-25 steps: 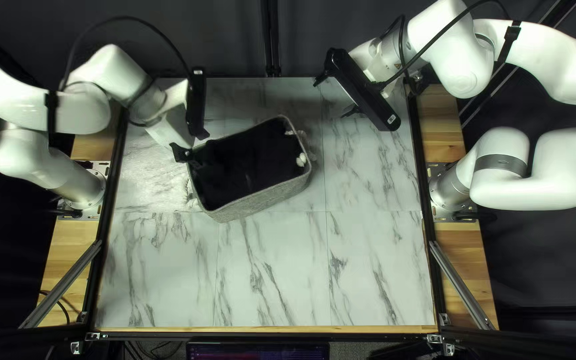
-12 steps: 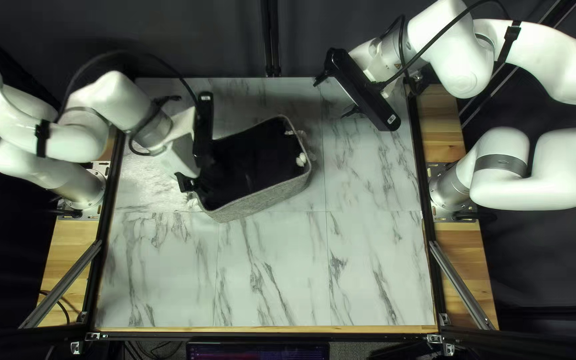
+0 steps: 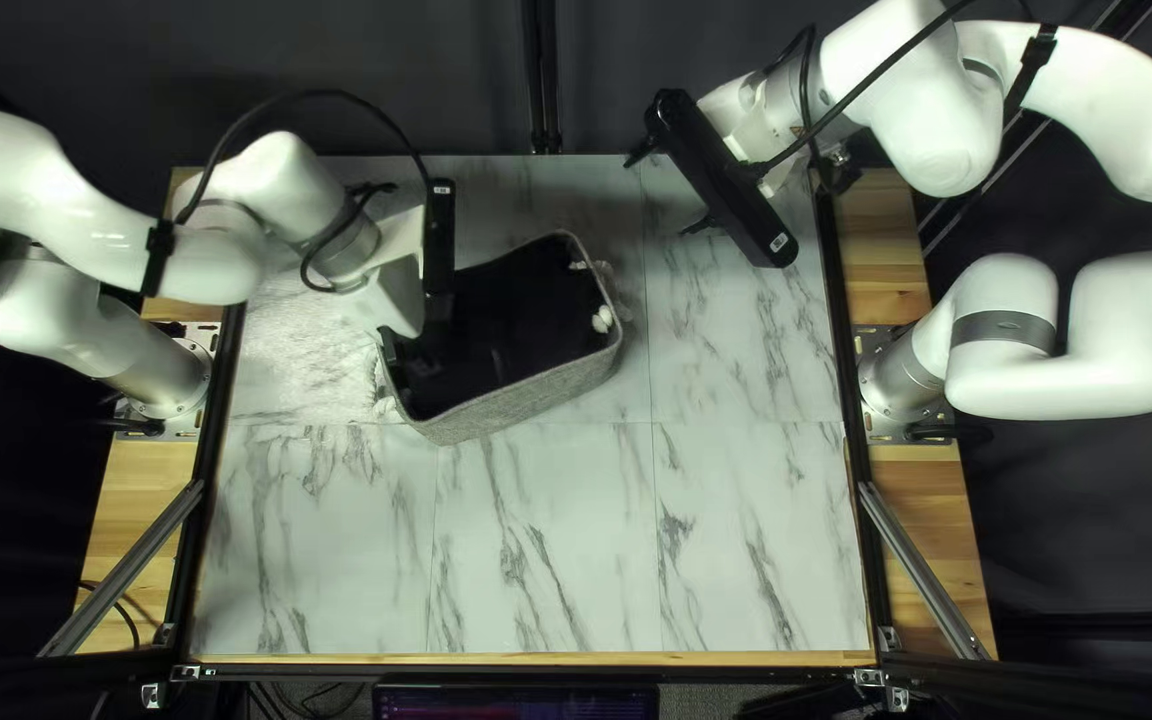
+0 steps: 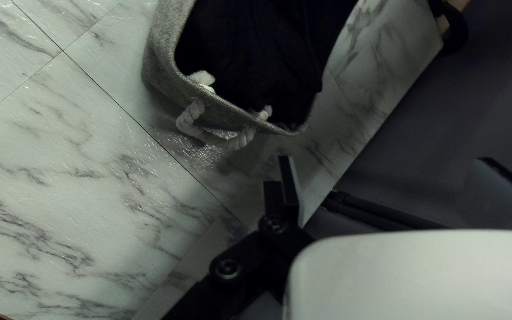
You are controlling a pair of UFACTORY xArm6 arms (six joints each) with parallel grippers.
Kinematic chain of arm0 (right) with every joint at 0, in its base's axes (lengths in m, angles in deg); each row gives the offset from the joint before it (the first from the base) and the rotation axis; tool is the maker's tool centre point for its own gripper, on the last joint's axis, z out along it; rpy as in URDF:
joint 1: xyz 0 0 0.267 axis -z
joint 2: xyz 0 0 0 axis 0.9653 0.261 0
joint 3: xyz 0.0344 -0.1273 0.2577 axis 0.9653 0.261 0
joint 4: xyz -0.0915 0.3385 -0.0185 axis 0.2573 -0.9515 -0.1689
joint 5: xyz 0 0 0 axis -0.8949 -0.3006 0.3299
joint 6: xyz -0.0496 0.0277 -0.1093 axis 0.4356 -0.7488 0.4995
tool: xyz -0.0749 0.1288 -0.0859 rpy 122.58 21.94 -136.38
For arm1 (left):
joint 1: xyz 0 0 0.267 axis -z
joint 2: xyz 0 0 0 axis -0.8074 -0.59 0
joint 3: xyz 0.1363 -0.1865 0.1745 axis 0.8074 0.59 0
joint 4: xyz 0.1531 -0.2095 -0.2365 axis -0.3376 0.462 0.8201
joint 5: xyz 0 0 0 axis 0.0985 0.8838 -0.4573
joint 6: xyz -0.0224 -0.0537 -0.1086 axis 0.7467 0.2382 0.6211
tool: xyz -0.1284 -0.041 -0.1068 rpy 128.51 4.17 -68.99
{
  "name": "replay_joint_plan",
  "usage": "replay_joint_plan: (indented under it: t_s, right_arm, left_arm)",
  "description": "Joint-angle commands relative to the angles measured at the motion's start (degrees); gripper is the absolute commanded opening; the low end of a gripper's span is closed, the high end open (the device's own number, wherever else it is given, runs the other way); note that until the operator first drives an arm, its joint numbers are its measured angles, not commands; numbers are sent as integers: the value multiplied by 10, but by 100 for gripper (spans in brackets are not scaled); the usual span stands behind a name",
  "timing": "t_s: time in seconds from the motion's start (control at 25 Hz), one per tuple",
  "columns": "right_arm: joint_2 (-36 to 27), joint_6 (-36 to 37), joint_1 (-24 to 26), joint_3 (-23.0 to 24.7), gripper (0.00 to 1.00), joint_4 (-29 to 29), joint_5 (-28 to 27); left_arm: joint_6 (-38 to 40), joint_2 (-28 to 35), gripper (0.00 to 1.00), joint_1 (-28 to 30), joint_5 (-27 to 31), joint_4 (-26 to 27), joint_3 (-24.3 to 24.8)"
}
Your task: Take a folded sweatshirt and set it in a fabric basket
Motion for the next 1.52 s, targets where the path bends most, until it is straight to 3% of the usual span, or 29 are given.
replay_joint_plan:
  t_s: [0.04, 0.48, 0.72, 0.92, 1.2, 1.52]
  right_arm:
    - [-20, -7, 3, 11, 100, 8, 5]
    - [-44, -11, 6, 35, 100, 19, 24]
    - [-47, -11, 7, 37, 100, 21, 27]
    - [-65, -6, 14, 44, 100, 20, 24]
    - [-76, -20, 10, 44, 100, 31, 19]
    - [-83, -17, 14, 51, 100, 29, 20]
  left_arm:
    - [-25, -52, 100, 11, -30, 36, -5]
    - [-24, -77, 100, 12, -26, 36, -9]
    - [54, -3, 100, 22, 30, -32, -20]
    - [45, 52, 100, -15, 77, -52, -22]
    - [-32, 21, 100, -63, 62, -19, -12]
    - [-64, -43, 100, -51, 24, 22, -14]
